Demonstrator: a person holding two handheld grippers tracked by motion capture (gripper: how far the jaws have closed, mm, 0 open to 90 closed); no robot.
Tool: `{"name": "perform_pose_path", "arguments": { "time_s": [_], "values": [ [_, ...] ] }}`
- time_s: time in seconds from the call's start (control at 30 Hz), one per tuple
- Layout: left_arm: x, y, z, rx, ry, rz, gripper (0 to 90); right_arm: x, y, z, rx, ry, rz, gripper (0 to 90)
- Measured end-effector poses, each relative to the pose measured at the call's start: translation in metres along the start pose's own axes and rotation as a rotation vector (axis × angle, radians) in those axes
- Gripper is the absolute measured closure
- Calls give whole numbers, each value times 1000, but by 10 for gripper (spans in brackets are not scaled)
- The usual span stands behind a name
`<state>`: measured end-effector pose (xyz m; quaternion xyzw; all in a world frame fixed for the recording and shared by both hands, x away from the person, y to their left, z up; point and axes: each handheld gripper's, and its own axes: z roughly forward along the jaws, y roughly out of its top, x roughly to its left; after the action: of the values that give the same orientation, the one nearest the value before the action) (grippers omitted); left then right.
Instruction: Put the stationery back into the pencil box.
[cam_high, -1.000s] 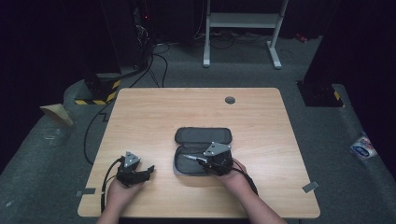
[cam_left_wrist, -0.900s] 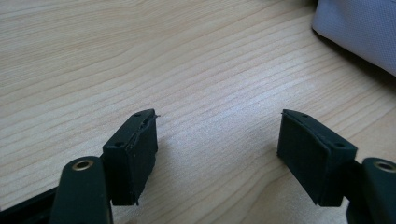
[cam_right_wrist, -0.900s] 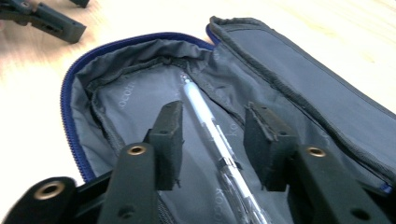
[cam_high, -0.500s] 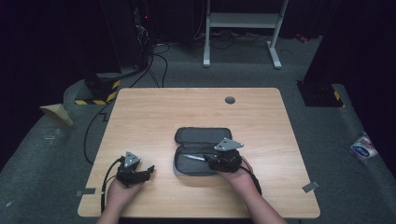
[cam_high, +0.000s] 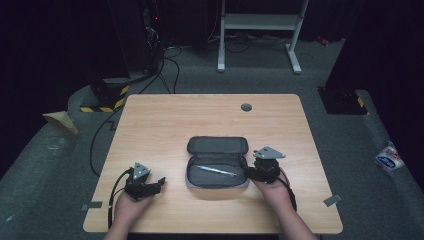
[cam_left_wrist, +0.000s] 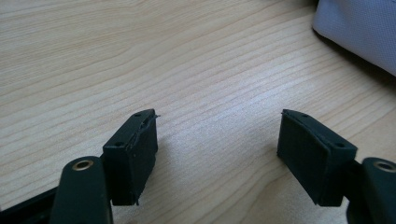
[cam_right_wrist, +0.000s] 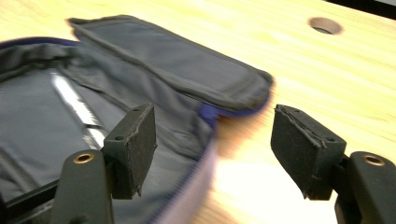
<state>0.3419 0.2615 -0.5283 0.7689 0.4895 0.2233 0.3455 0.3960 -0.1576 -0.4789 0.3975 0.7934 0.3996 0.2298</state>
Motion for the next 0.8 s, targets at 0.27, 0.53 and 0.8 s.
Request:
{"name": "perform_pose_path", "arguments": {
  "time_s": [0.27,0.53,0.8],
  "values": [
    [0,0,0,0,2,1,288,-32,-20,-14,10,-94,68,307],
    [0,0,0,0,2,1,289,-56,-56,-23,85,-199,113,304],
    [0,0,0,-2,4,-1,289,-60,-72,-21,153,-211,162,272]
  ]
}}
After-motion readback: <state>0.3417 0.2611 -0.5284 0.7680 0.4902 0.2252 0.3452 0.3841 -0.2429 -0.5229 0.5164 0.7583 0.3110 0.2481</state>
